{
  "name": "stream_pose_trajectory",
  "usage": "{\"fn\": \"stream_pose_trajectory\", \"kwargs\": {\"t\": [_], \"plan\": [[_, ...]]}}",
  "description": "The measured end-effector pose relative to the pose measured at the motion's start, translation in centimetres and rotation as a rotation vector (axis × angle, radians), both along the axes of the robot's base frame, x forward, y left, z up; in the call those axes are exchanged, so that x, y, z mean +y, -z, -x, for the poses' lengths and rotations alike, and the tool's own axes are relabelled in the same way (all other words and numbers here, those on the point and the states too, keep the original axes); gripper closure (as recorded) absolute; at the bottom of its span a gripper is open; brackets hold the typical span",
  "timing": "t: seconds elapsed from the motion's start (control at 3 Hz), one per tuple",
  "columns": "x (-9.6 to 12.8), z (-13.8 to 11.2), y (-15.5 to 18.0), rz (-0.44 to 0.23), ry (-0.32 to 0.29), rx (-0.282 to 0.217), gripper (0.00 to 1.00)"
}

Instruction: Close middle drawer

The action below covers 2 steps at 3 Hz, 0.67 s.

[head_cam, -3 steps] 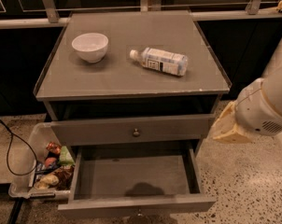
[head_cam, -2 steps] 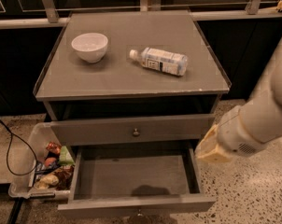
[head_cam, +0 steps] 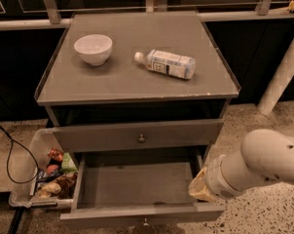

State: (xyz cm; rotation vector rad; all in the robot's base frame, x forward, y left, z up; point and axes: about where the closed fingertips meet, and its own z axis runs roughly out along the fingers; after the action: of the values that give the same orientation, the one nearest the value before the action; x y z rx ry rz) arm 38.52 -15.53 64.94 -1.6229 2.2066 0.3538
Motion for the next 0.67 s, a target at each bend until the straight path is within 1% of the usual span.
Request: {"fn": "stream_pose_trajectory", "kwargs": {"t": [0.33, 0.67], "plan": [[-0.12, -2.17, -0.31, -0.003, 0.036, -0.079, 1.0], [-0.11, -2.19, -0.34, -0.003, 0.036, -0.08, 1.0]]}}
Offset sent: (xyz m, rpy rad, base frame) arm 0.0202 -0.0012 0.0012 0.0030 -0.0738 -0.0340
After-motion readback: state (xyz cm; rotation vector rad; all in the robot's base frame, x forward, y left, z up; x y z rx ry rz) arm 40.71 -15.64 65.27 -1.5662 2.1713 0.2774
